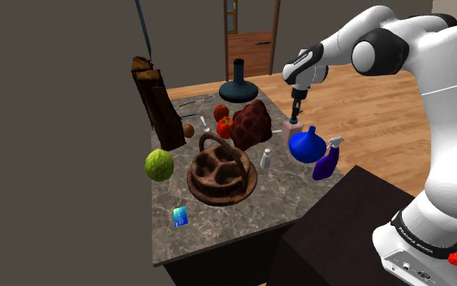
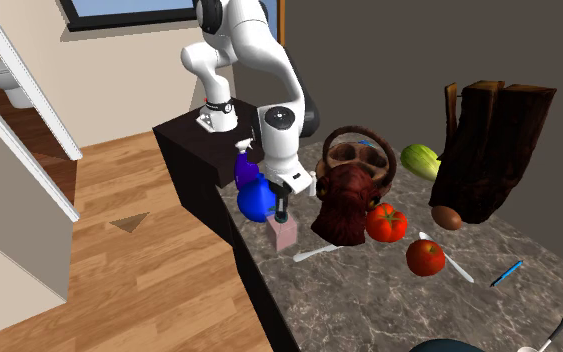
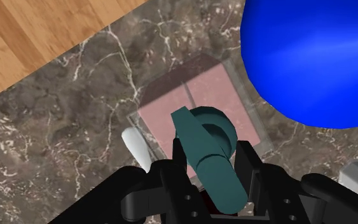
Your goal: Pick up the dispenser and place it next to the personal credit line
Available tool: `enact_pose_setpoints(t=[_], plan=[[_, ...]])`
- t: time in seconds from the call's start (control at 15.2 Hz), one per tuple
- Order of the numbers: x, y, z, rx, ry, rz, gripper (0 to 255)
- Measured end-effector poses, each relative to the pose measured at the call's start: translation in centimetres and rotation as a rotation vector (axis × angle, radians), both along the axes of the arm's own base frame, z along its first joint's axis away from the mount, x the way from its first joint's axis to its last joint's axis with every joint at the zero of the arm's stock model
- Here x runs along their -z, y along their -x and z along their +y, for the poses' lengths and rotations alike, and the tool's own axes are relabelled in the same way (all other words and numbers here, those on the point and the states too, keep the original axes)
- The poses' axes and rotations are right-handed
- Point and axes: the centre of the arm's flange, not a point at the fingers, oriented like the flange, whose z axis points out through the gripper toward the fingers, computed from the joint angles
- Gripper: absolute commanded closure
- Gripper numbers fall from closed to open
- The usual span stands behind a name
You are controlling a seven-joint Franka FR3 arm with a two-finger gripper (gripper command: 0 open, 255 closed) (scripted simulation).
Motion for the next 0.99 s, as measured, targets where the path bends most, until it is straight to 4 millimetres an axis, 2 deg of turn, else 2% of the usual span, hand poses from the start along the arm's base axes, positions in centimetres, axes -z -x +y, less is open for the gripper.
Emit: enact_pose_setpoints(t=[0.46,0.99], plan=[[-0.2,0.0,0.0,0.0,0.0,0.001,255],[-4.0,0.1,0.0,0.0,0.0,0.001,255]])
